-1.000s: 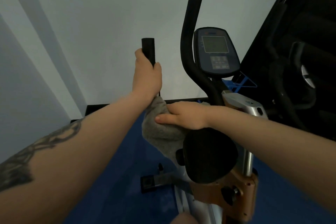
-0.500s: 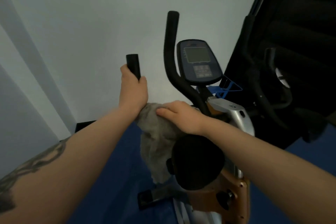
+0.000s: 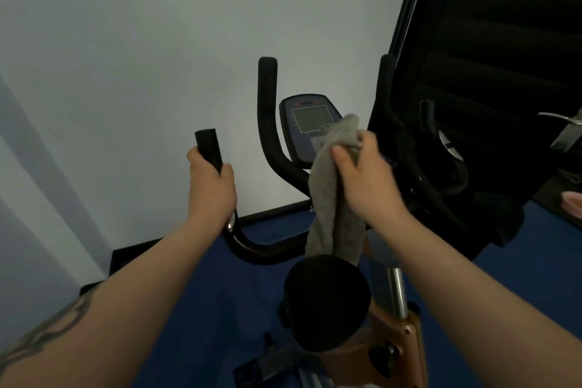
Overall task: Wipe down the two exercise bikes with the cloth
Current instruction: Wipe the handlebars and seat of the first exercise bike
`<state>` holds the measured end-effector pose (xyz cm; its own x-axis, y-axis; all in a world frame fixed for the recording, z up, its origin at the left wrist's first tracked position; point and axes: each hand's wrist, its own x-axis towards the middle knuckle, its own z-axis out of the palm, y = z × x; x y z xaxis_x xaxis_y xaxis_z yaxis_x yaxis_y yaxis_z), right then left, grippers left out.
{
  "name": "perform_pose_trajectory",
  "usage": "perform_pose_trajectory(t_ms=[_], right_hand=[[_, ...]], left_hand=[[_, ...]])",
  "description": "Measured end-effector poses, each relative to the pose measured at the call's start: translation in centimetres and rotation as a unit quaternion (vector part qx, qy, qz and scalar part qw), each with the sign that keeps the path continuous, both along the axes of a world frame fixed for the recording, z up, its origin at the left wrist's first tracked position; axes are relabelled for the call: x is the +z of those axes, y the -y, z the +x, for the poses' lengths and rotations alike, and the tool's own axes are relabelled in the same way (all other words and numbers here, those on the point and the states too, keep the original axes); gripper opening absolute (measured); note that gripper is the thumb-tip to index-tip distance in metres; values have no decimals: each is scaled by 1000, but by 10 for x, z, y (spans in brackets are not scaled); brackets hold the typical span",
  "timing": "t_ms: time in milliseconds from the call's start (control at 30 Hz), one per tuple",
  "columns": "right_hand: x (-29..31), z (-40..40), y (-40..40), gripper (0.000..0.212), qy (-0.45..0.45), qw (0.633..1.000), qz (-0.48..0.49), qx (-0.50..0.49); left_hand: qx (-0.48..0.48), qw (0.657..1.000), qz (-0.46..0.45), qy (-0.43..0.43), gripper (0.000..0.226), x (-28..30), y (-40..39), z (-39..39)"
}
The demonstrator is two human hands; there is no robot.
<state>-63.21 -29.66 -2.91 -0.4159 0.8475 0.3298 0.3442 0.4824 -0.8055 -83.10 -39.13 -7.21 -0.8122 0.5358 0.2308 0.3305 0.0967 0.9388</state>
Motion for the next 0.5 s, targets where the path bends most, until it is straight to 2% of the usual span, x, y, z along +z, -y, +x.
perform_pose_trajectory(t_ms=[67, 100, 200, 333, 500], right_hand=[[-20, -15, 3, 62, 63, 997, -42, 33], [-29, -18, 5, 67, 75, 995, -54, 44], [-51, -7, 8, 56, 47, 995, -17, 82], [-51, -10, -3, 39, 112, 987, 30, 113], [-28, -51, -26, 42, 108, 986, -63, 114]], left_hand=[[-3, 1000, 1, -2, 45, 0, 0, -2], [-4, 1000, 2, -1, 45, -1, -1, -2], [-3, 1000, 7, -1, 45, -4, -2, -4], [12, 1000, 10, -15, 43, -8, -4, -4], [6, 1000, 3, -14, 42, -5, -4, -5]])
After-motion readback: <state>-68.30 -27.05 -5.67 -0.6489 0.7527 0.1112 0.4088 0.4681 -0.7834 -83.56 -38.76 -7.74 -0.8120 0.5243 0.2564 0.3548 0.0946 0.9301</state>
